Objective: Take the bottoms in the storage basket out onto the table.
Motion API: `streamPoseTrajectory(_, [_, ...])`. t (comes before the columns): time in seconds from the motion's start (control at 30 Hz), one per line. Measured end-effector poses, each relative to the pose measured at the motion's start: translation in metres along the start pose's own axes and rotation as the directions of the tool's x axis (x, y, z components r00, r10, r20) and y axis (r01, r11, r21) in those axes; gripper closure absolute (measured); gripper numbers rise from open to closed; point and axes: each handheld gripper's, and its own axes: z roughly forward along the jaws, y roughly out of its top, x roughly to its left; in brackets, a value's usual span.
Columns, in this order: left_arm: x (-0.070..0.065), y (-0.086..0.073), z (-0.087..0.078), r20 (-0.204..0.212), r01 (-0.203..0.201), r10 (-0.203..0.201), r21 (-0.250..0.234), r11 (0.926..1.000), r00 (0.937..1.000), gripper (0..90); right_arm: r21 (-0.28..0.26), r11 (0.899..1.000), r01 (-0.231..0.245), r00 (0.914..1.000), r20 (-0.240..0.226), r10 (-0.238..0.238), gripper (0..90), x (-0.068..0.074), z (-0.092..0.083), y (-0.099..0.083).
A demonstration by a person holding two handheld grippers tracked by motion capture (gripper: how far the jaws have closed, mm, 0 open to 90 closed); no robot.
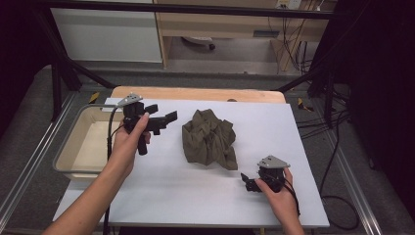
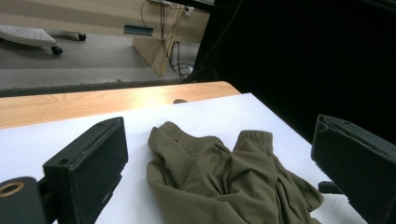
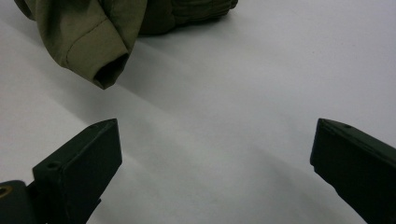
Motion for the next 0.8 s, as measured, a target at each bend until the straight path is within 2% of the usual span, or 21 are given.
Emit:
streamPoseTrajectory(0.17, [0.002,0.0,-0.004,-0.014,-0.022,0.022,0.007,0.9997,0.9997,3.8,-0.025,1.0,0.016,0.9994,0.032,-0.015,3.8,-0.005,-0.008,0.0])
streamPoseTrajectory(0.2, [0.003,0.0,-0.005,-0.013,-0.017,0.017,0.003,0.9999,0.9998,3.8,-0.028,0.999,0.02,0.9988,0.046,-0.018,3.7,-0.007,-0.01,-0.001])
streamPoseTrajectory(0.27, [0.005,0.0,-0.007,0.003,0.024,-0.024,-0.007,0.9997,0.9997,3.9,-0.031,0.999,0.008,0.9975,0.071,-0.006,4.3,-0.011,-0.014,-0.002])
streamPoseTrajectory(0.3, [0.007,0.0,-0.008,0.014,0.045,-0.045,-0.008,0.9989,0.9989,3.9,-0.035,0.999,-0.003,0.9975,0.07,0.005,5.3,-0.014,-0.016,-0.003])
streamPoseTrajectory(0.33, [0.007,0.0,-0.009,0.013,0.048,-0.048,-0.007,0.9988,0.9988,3.8,-0.035,0.999,-0.013,0.9976,0.067,0.015,5.4,-0.016,-0.017,-0.004])
streamPoseTrajectory(0.47, [0.009,0.002,-0.013,-0.01,0.023,-0.023,-0.007,0.9997,0.9997,4.0,-0.035,0.999,-0.029,0.9962,0.081,0.032,5.7,-0.027,-0.024,-0.011])
streamPoseTrajectory(0.57, [0.011,0.004,-0.016,-0.023,0.014,-0.015,-0.007,0.9999,0.9996,4.0,-0.04,0.997,-0.062,0.9943,0.084,0.066,5.7,-0.032,-0.025,-0.014])
streamPoseTrajectory(0.67, [0.013,0.006,-0.021,-0.032,0.005,-0.006,-0.018,0.9998,0.9995,4.0,-0.033,0.997,-0.065,0.9948,0.076,0.067,5.6,-0.033,-0.023,-0.015])
streamPoseTrajectory(0.8, [0.017,0.013,-0.029,-0.067,-0.009,0.007,-0.04,0.9992,0.9977,3.9,-0.026,0.998,-0.063,0.9955,0.07,0.064,4.7,-0.032,-0.021,-0.014])
